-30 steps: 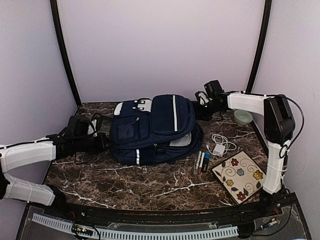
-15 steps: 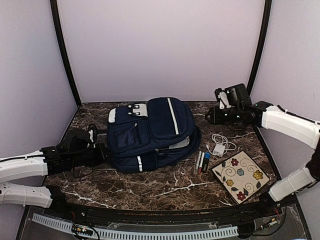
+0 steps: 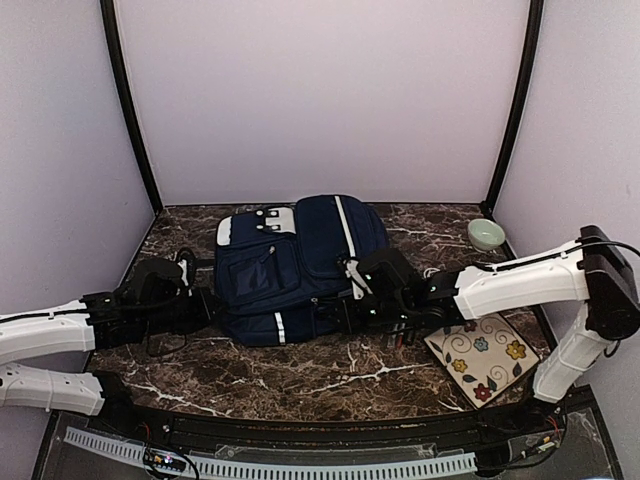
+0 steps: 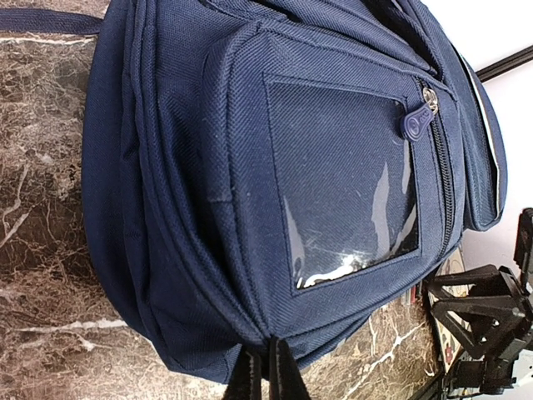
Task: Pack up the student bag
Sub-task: Pick up the largest pocket of the bag from the student bag.
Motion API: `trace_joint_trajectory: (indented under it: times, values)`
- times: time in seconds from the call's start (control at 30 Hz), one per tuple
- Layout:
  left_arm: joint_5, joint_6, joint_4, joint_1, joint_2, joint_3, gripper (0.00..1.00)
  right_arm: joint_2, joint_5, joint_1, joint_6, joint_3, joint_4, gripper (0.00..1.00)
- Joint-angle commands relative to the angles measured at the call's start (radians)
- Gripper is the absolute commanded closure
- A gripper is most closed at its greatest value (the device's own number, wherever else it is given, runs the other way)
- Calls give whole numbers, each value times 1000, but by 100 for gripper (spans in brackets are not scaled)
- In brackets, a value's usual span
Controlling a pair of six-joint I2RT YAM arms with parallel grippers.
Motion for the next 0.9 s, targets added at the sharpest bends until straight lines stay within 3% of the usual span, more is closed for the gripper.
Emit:
trace_joint_trajectory:
  times: [0.0, 0.17, 0.4, 0.53, 0.6, 0.63, 0.87]
  values:
    - [20, 8, 9, -24, -6, 37, 100, 55, 31, 4, 1, 72, 91, 64]
    - [17, 19, 11, -28, 8, 48, 100, 147, 11, 2, -36, 150, 85, 59]
    - [14, 31, 20, -31, 19, 62, 100, 217, -23, 2, -48, 213, 45, 80]
    - [13, 35, 23, -32, 24, 64, 100, 217, 17, 4, -33, 213, 21, 83]
    - [15, 35, 25, -33, 26, 64, 100, 218, 59, 3, -27, 213, -4, 91]
    - [14, 34, 26, -32, 26, 65, 100, 218, 85, 3, -25, 213, -18, 99]
    - [-31, 53, -11, -32, -9, 66, 100, 136, 185, -18, -42, 189, -78, 100]
